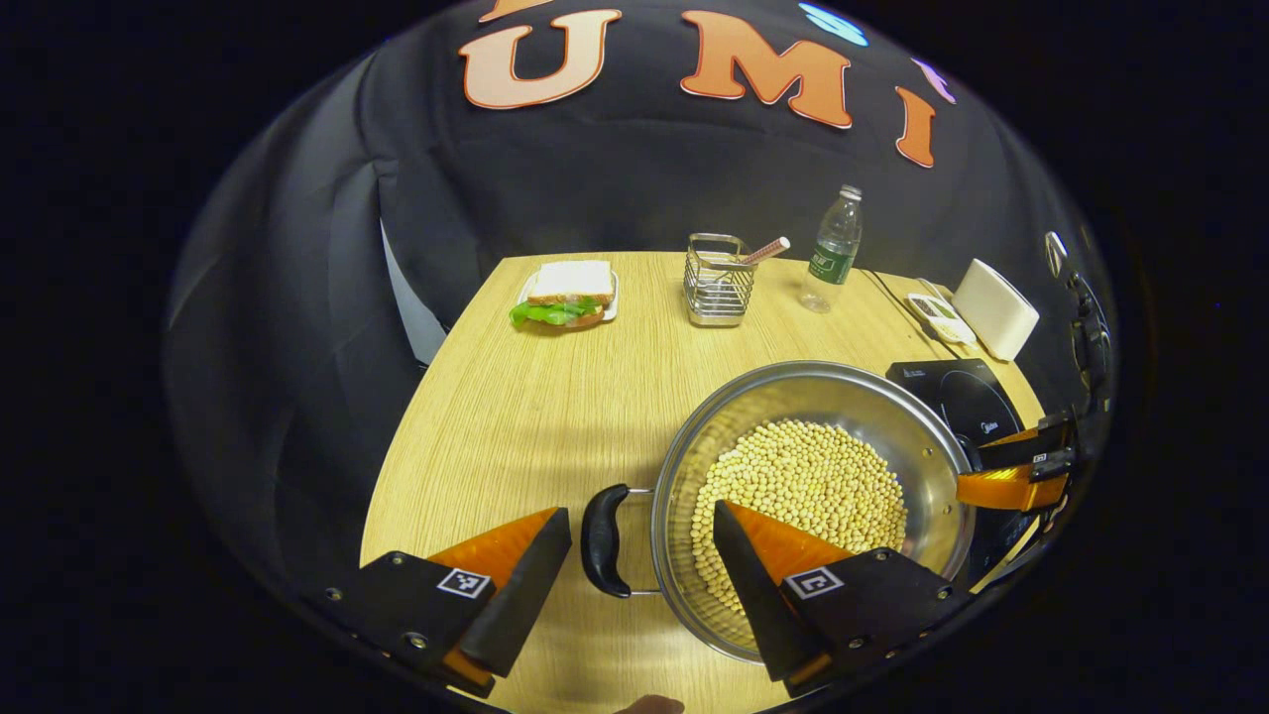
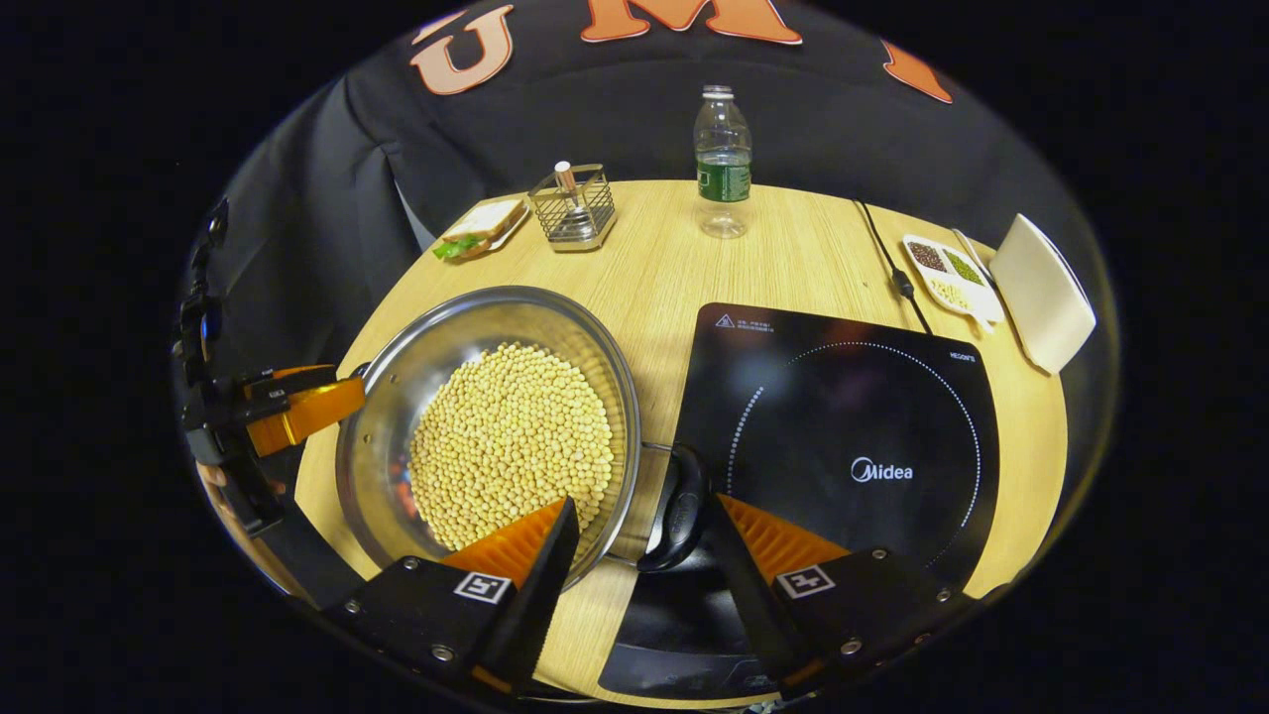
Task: First push the handle of the pot to place it horizontally, then grasp the pot with both hands and set it on the induction cooktop.
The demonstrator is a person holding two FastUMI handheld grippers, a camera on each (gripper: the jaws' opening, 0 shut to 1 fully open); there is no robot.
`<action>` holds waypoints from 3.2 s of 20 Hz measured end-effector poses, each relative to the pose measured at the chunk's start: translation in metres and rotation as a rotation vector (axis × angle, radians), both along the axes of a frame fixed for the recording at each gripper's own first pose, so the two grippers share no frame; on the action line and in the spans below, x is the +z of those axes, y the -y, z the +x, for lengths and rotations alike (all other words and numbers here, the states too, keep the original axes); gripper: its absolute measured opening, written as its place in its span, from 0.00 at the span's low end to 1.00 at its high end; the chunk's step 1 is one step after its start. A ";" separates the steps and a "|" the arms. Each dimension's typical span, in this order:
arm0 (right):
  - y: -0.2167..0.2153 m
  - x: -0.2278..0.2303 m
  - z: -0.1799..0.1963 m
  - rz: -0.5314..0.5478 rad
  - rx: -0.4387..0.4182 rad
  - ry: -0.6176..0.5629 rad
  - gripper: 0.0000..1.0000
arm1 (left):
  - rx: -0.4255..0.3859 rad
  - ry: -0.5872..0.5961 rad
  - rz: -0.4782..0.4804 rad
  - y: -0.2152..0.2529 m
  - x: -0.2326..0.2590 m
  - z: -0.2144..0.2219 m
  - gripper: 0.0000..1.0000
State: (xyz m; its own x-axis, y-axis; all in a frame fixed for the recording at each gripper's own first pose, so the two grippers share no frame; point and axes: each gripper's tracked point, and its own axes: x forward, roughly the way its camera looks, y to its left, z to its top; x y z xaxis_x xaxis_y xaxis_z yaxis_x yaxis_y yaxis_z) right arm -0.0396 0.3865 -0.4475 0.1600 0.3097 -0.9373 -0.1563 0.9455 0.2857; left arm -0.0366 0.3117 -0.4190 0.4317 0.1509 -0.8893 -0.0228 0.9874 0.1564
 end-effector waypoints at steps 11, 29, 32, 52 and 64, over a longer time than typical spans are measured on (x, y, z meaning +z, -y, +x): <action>-0.024 -0.027 0.016 -0.013 0.057 0.027 0.74 | 0.074 -0.022 0.093 -0.021 -0.003 -0.012 0.92; -0.025 -0.057 0.035 -0.028 0.091 0.087 0.68 | 0.185 0.043 0.086 -0.024 -0.025 -0.018 0.67; -0.024 -0.058 0.035 -0.025 0.092 0.090 0.61 | 0.193 0.059 0.119 -0.022 -0.021 -0.018 0.64; 0.107 0.015 0.060 -0.021 -0.059 0.245 0.56 | 0.023 0.197 0.141 -0.020 0.016 0.009 0.64; 0.208 0.043 0.059 -0.076 -0.136 0.277 0.57 | -0.079 0.199 0.090 -0.022 0.009 0.016 0.64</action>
